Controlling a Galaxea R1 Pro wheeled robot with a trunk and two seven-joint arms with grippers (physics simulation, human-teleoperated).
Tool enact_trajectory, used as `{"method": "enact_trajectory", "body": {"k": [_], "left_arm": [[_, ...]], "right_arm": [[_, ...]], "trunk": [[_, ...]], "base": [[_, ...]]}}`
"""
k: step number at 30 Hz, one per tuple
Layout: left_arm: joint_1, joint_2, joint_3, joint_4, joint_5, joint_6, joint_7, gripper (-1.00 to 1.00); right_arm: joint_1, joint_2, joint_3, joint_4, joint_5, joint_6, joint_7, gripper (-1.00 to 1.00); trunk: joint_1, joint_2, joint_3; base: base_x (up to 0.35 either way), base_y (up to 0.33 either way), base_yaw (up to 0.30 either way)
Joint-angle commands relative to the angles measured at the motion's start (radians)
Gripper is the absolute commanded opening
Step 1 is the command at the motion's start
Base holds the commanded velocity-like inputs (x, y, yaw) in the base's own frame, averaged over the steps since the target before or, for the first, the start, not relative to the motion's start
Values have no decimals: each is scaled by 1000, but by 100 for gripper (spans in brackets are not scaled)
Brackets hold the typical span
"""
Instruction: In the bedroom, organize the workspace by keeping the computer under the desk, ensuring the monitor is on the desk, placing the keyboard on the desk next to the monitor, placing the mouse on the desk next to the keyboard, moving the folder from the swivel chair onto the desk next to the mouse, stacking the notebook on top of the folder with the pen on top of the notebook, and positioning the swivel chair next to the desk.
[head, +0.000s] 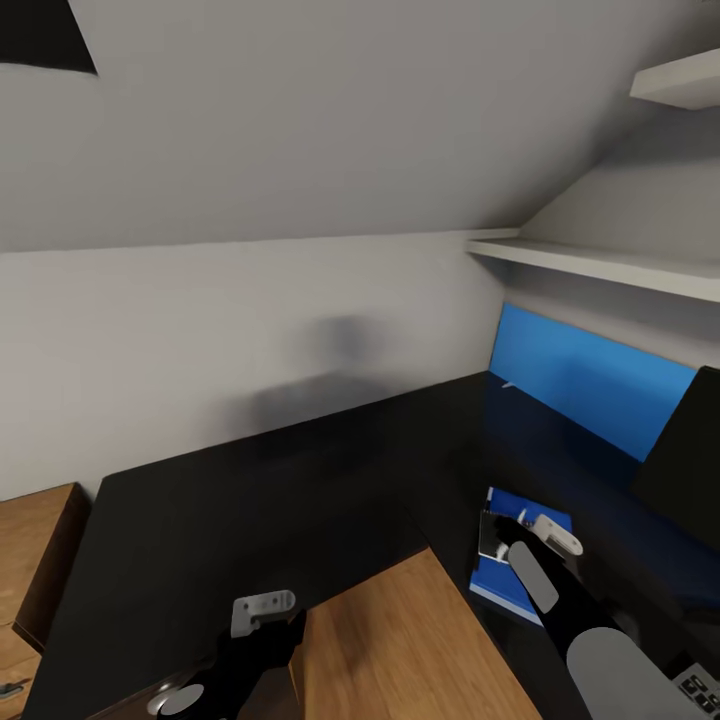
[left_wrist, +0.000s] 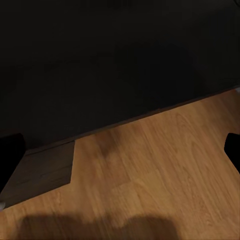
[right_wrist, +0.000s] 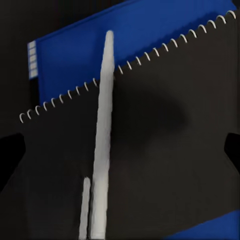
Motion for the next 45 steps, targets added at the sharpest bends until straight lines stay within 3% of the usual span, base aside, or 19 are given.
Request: {"method": "enact_trajectory", "body": {"k": [1, 4, 9, 17, 26, 31, 32, 34, 36, 43, 45], "left_arm": [[0, 0, -1, -2, 11, 3, 9, 100], [0, 0, -1, -2, 11, 3, 9, 100], [0, 0, -2, -2, 8, 4, 9, 100], [0, 0, -1, -2, 8, 5, 9, 100], [0, 0, -1, -2, 8, 5, 10, 100], [0, 0, 0, -2, 8, 5, 10, 100], [0, 1, 0, -2, 8, 5, 10, 100], [0, 1, 1, -2, 8, 5, 10, 100], [0, 1, 4, -2, 8, 5, 9, 100], [0, 1, 9, -2, 8, 5, 10, 100], [0, 1, 38, 2, 6, 5, 12, 100]], "right_arm": [[0, -1, 3, -3, -3, 6, -6, 100], [0, -1, 3, -15, -3, 6, -6, 100], [2, 5, 10, -114, 0, 8, -12, 100], [3, 19, 87, -141, 14, 13, -15, 100], [5, 62, 116, -142, 16, 15, -15, 100], [6, 81, 191, -142, 17, 14, -13, 100], [6, 85, 235, -142, 17, 12, -13, 100], [6, 89, 280, -142, 17, 11, -13, 100], [6, 100, 365, -142, 16, 9, -13, 100], [6, 116, 411, -142, 16, 8, -12, 100], [6, 129, 426, -142, 15, 9, -9, 100]], "trunk": [[-4, 6, 2], [-15, 27, 12], [-34, 62, 27], [-65, 118, 52], [-100, 181, 81], [-119, 216, 96], [-123, 223, 99], [-130, 237, 106], [-138, 251, 112], [-165, 300, 134], [-172, 314, 140]], "base": [[0, 0, 0], [0, 0, 0], [0, 0, 0], [-37, 0, 0], [-286, 0, 0], [-328, 0, 0], [-333, 0, 0], [-334, 0, 0], [-336, 0, 0], [-208, 0, 0], [-20, 0, 0]]}}
